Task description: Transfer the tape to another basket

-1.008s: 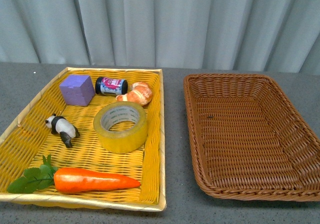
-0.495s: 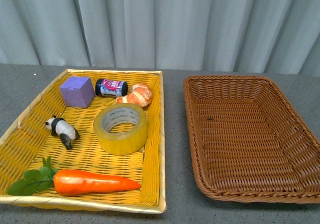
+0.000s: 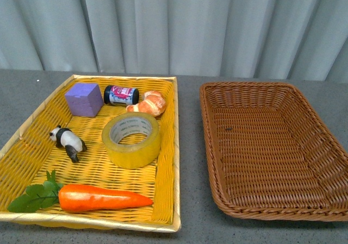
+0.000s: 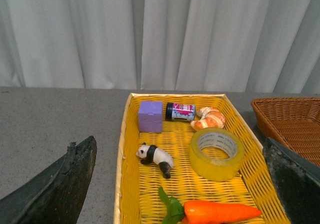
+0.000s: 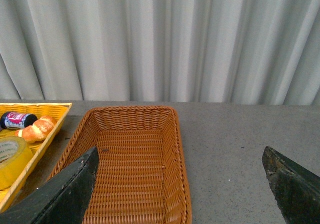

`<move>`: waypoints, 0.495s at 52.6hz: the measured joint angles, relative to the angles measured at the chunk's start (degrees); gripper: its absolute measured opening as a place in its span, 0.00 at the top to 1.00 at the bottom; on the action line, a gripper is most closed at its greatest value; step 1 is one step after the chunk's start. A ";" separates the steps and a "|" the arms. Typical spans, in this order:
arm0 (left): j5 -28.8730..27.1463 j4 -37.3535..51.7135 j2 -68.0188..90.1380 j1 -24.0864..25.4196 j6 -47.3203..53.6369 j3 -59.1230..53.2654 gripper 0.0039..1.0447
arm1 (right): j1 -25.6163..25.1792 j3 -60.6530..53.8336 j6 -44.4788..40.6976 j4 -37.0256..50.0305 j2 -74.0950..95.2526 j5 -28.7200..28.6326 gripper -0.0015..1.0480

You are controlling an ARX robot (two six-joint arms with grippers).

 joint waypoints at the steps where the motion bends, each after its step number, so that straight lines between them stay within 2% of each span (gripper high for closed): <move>1: 0.00 0.00 0.00 0.00 0.02 0.00 0.06 | 0.00 0.00 0.00 0.00 0.00 0.00 0.09; 26: 0.00 0.00 0.00 0.00 0.00 0.00 0.06 | 0.00 0.00 0.00 0.00 0.00 0.00 0.09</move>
